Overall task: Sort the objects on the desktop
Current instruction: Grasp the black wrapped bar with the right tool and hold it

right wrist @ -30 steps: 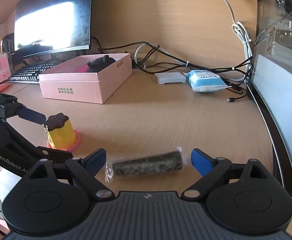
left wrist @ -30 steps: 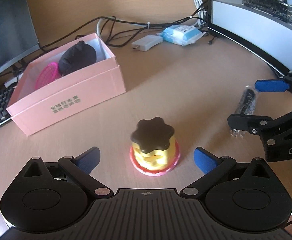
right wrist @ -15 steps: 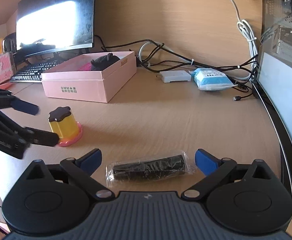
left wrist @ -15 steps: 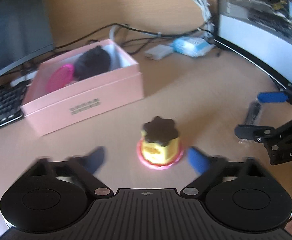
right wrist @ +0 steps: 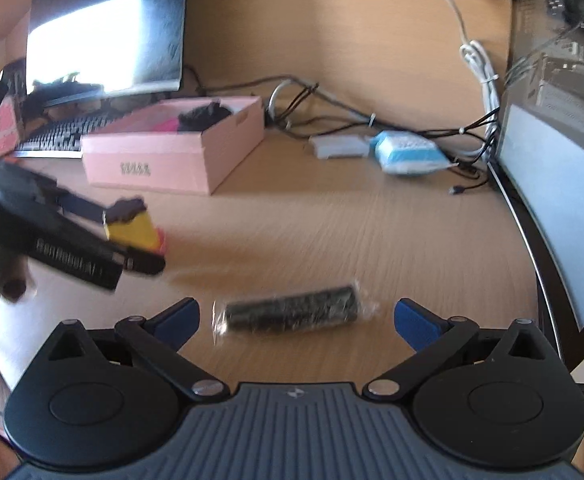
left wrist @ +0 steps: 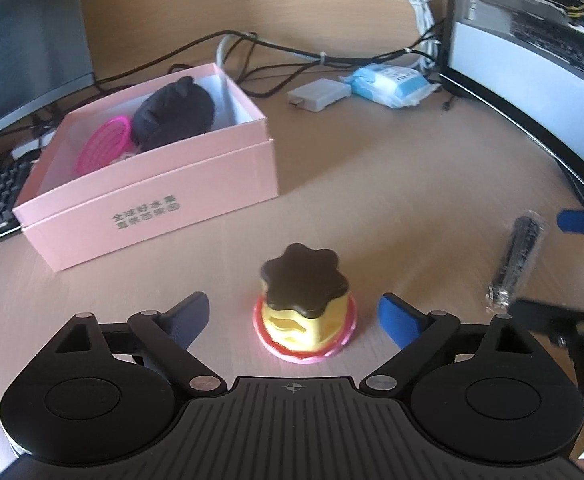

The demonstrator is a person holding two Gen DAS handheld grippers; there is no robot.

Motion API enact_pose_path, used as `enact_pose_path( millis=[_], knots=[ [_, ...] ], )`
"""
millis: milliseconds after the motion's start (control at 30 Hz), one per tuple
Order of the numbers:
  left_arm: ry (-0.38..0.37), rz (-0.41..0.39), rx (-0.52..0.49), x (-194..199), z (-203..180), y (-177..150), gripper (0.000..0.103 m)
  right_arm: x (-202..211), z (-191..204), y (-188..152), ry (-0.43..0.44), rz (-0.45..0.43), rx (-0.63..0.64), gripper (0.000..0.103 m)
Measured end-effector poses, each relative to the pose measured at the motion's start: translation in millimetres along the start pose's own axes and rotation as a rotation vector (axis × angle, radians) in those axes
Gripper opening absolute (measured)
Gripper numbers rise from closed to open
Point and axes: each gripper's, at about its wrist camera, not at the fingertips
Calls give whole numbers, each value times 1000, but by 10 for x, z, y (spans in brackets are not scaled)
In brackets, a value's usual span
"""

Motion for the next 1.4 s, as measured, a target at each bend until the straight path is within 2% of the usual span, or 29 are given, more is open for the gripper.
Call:
enact_pose_path(
  millis=[233, 467, 633, 733, 800, 933, 1067, 1267, 1333, 1400],
  knots=[
    [34, -59, 66, 139, 96, 4, 101, -115, -34, -47, 31, 104, -27, 103],
    [56, -106, 117, 277, 180, 9, 103, -120, -17, -45, 25, 125, -6, 103],
    [68, -75, 130, 303, 210, -11, 103, -120, -84, 47, 69, 178, 15, 103],
    [85, -27, 147, 316, 240, -3, 103, 52, -144, 101, 55, 91, 6, 103],
    [77, -9, 160, 326, 255, -3, 103, 96, -156, 171, 63, 78, 30, 103],
    [72, -7, 147, 342, 215, -13, 103, -56, -178, 305, 126, 208, 4, 103],
    [79, -15, 146, 364, 206, -37, 103, -43, 8, 308, 42, 109, 165, 103],
    [46, -10, 135, 386, 200, -90, 103, -268, -27, 303, 54, 153, 171, 103],
    [19, -9, 104, 375, 159, -101, 103, -272, -46, 302, 79, 157, 155, 89],
    [7, -9, 55, 342, 83, -114, 103, -232, -35, 303, 105, 164, 148, 87]
  ],
)
Point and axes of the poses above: each gripper's, at about its wrist camera, not at the fingertips, and x roughly against the way its jaws point, z to its left, y to its top, and after that the axes turned 1 degree about -x, right-handed
